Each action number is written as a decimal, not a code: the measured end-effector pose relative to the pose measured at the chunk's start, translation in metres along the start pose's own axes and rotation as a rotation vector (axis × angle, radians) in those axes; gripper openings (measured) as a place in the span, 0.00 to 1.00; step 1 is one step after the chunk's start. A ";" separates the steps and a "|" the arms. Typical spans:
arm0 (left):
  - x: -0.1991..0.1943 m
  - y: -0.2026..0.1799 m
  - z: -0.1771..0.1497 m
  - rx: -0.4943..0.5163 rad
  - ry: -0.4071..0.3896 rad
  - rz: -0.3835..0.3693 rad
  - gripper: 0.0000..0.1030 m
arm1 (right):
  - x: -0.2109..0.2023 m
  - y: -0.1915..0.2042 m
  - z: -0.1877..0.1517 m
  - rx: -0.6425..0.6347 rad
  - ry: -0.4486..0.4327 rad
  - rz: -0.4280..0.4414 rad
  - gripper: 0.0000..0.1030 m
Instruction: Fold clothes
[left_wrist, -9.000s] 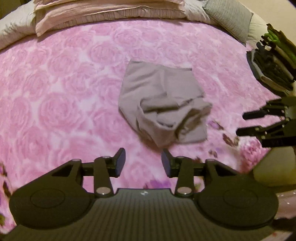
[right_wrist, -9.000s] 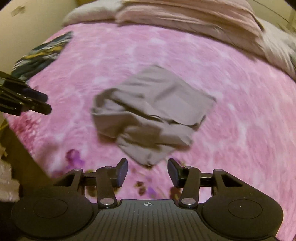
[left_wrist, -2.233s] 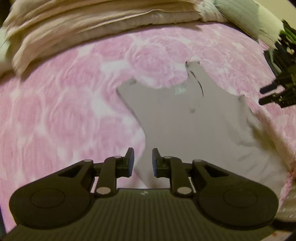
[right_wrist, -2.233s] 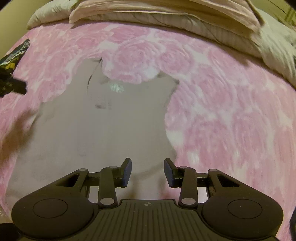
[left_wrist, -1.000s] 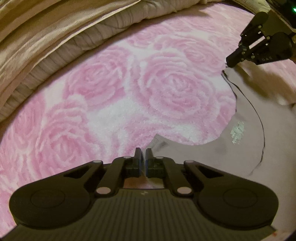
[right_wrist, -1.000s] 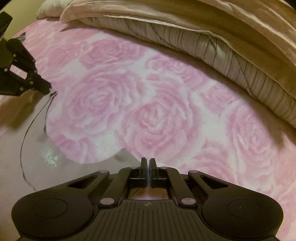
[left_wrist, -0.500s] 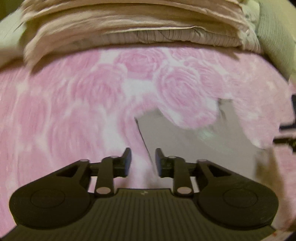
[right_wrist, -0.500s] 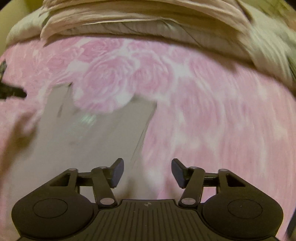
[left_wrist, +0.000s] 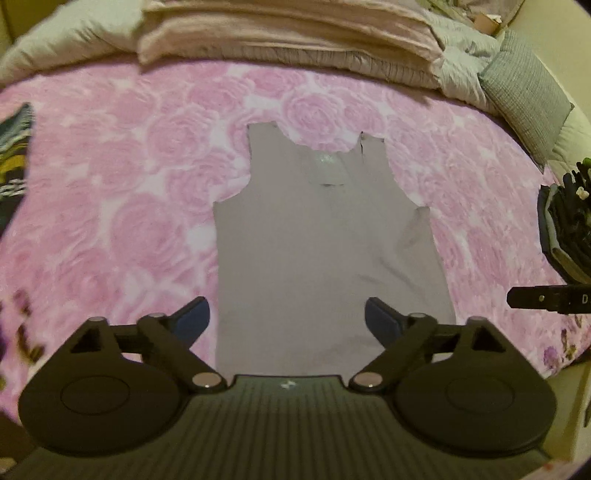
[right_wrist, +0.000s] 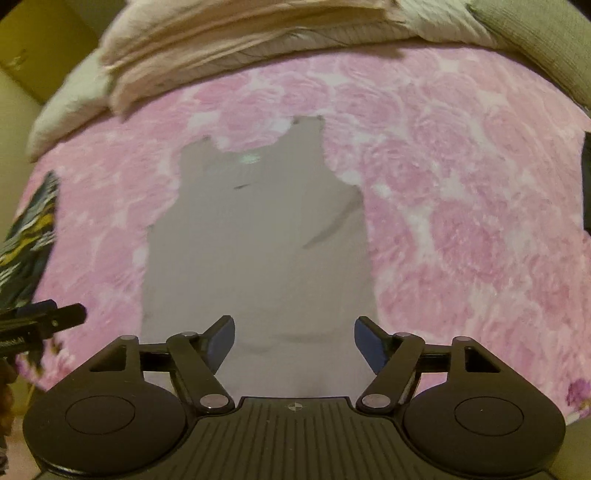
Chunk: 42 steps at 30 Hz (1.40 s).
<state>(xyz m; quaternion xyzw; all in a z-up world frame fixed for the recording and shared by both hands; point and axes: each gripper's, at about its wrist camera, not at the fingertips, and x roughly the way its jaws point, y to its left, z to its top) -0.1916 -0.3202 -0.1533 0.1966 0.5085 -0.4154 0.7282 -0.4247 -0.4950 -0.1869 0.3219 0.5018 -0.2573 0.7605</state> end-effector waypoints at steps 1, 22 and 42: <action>-0.011 -0.005 -0.011 -0.003 -0.010 0.019 0.89 | -0.008 0.003 -0.009 -0.025 0.000 0.009 0.67; -0.118 -0.047 -0.091 0.009 -0.037 0.104 0.99 | -0.099 0.025 -0.109 -0.124 -0.013 -0.013 0.68; -0.108 -0.055 -0.106 0.039 0.001 0.080 0.99 | -0.086 0.043 -0.124 -0.152 0.032 -0.021 0.68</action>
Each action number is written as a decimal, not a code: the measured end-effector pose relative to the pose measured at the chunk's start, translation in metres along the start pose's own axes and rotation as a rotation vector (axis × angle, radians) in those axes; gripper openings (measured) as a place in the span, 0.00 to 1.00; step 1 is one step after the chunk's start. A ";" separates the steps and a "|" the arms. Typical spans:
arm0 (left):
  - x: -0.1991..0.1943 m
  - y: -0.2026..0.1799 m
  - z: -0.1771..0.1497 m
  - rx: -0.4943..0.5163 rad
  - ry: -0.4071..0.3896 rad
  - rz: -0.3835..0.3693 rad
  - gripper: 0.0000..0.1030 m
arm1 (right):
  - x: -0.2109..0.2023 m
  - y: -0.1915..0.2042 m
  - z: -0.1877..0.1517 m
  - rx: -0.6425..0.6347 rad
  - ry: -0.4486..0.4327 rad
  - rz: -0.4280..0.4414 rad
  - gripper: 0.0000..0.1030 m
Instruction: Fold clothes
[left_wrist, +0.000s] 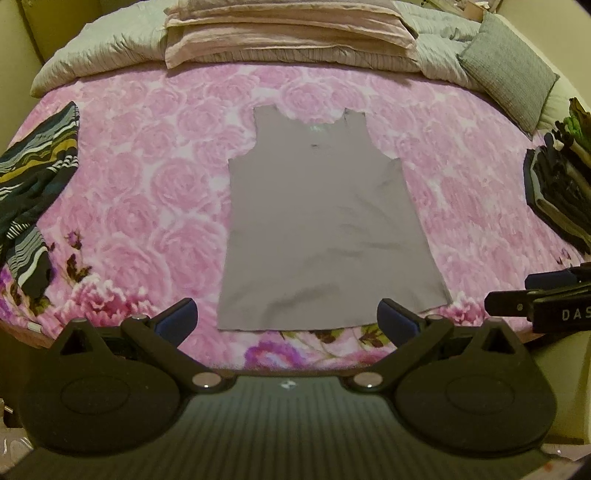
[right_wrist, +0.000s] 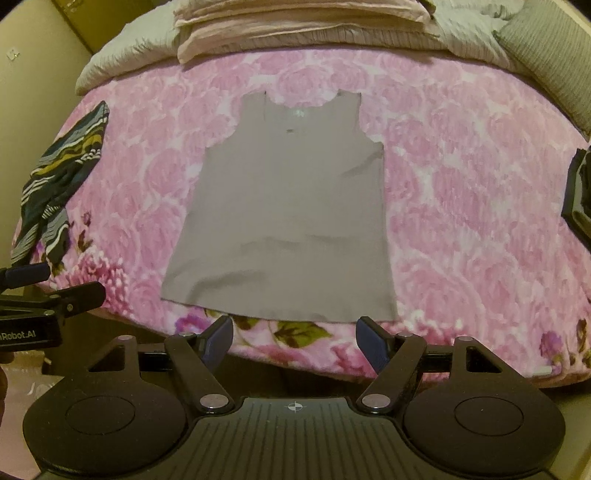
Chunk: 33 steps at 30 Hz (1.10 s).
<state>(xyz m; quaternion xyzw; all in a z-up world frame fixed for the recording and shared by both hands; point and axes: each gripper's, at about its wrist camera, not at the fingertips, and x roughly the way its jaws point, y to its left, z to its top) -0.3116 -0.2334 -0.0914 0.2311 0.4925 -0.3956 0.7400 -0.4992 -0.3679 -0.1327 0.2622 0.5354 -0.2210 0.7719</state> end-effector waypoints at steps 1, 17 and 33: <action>0.002 -0.001 -0.002 0.000 0.005 -0.002 0.99 | 0.002 0.000 -0.002 0.002 0.005 -0.002 0.68; 0.021 -0.028 -0.020 0.011 0.074 -0.019 0.99 | 0.020 -0.020 -0.023 0.028 0.082 -0.006 0.68; 0.021 -0.027 -0.006 -0.011 0.062 -0.007 0.99 | 0.018 -0.028 -0.012 0.034 0.063 0.031 0.68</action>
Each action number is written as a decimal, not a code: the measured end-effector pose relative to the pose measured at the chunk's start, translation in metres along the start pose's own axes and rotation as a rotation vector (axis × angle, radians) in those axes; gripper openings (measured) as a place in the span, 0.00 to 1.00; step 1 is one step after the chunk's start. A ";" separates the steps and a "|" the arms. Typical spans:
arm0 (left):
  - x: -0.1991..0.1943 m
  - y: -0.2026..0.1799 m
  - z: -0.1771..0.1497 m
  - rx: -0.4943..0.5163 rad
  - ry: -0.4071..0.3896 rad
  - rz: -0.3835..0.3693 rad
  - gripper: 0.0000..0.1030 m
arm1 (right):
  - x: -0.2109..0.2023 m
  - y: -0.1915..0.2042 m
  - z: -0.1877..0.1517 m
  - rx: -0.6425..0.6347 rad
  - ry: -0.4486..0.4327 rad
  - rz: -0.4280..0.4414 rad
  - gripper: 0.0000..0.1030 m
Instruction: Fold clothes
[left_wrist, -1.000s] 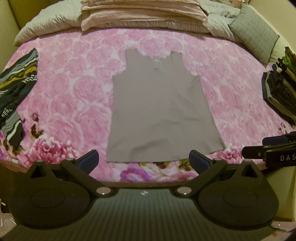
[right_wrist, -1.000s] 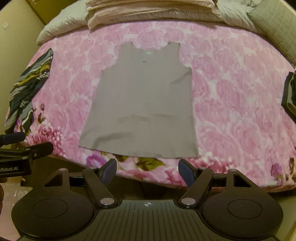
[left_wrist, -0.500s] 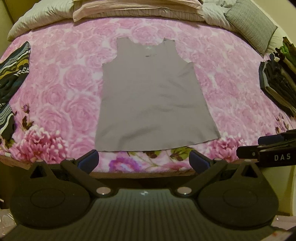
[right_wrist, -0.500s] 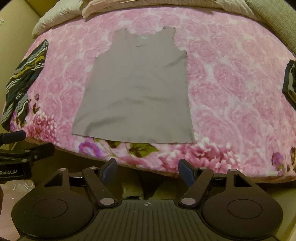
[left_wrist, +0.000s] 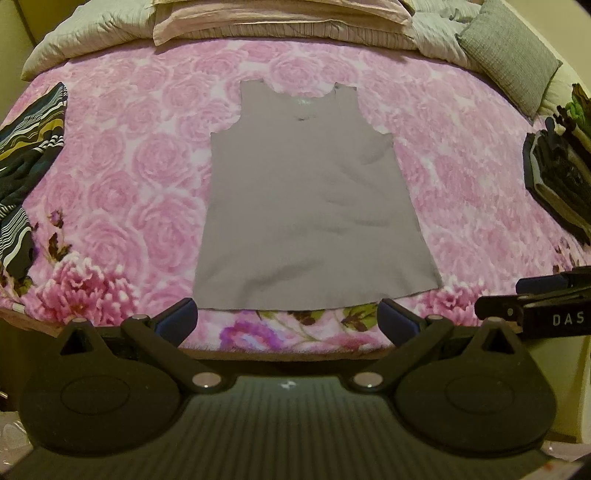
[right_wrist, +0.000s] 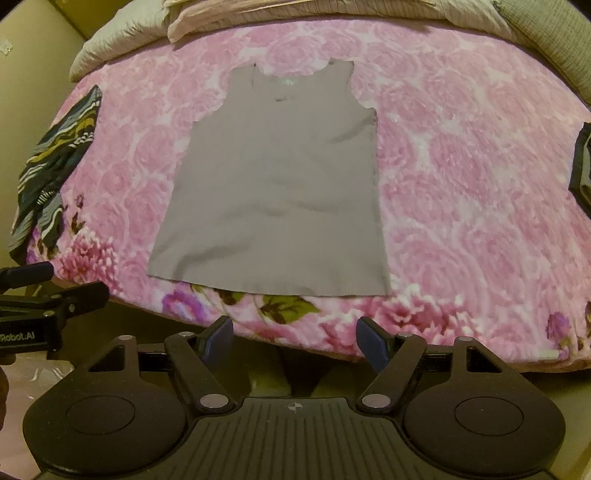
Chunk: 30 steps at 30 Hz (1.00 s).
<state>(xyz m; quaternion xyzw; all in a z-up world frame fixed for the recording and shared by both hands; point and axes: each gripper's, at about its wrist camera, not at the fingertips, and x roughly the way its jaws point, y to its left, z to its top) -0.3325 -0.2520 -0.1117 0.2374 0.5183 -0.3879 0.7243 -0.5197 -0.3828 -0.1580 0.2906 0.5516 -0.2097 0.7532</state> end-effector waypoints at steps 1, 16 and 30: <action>0.000 0.000 0.003 -0.004 -0.003 -0.003 0.99 | -0.001 -0.003 0.002 -0.001 -0.004 0.006 0.68; 0.056 0.054 0.141 0.163 -0.115 -0.034 0.99 | 0.017 -0.047 0.133 -0.246 -0.189 -0.009 0.68; 0.251 0.105 0.342 0.550 -0.115 -0.106 0.89 | 0.139 -0.066 0.285 -0.471 -0.114 -0.102 0.67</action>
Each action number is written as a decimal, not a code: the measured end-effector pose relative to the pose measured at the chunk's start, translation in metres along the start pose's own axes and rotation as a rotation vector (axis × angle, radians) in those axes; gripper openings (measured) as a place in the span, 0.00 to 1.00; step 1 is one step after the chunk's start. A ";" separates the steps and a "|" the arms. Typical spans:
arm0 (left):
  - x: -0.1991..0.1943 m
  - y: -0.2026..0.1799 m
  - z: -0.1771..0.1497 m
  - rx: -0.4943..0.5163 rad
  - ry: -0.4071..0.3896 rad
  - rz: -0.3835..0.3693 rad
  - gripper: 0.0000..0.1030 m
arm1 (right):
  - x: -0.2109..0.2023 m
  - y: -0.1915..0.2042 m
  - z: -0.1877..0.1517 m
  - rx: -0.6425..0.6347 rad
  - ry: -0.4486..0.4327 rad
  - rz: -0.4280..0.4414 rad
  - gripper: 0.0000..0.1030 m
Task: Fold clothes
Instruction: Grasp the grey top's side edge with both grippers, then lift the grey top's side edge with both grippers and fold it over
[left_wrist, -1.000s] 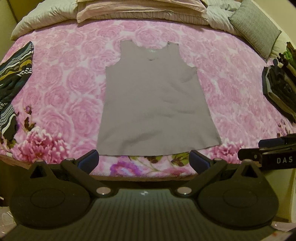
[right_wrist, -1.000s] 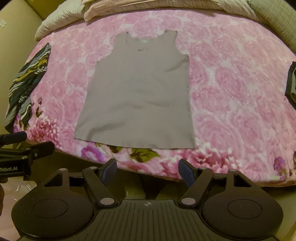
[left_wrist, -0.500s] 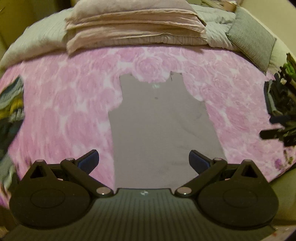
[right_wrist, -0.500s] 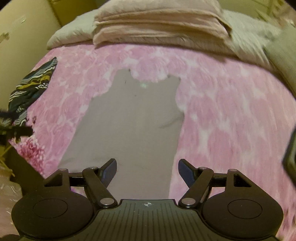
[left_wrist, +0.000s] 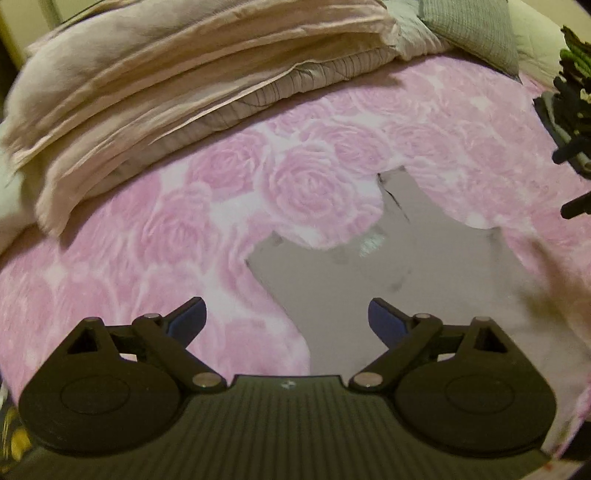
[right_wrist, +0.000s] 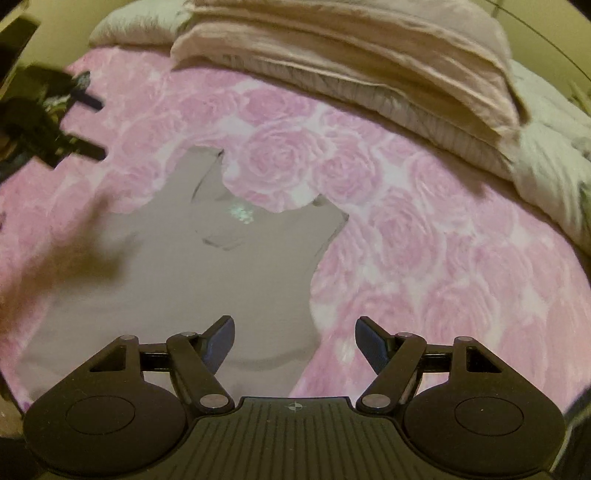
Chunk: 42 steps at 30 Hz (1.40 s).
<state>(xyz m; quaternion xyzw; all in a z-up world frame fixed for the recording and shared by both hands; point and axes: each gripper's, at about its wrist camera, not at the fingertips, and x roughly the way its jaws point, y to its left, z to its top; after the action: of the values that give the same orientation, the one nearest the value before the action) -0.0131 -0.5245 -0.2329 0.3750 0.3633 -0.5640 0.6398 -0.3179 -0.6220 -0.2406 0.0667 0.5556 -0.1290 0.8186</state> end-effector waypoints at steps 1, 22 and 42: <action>0.013 0.006 0.005 0.009 0.005 -0.009 0.89 | 0.012 -0.005 0.007 -0.027 0.007 0.002 0.66; 0.170 0.048 0.040 0.223 0.125 -0.108 0.35 | 0.205 -0.087 0.101 -0.291 0.016 0.099 0.37; 0.119 0.027 0.033 0.265 0.039 -0.101 0.01 | 0.167 -0.069 0.098 -0.316 -0.035 0.117 0.00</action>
<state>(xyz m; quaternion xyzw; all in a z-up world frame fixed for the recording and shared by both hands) 0.0267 -0.6050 -0.3222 0.4483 0.3165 -0.6311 0.5482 -0.1919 -0.7354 -0.3561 -0.0329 0.5500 0.0065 0.8345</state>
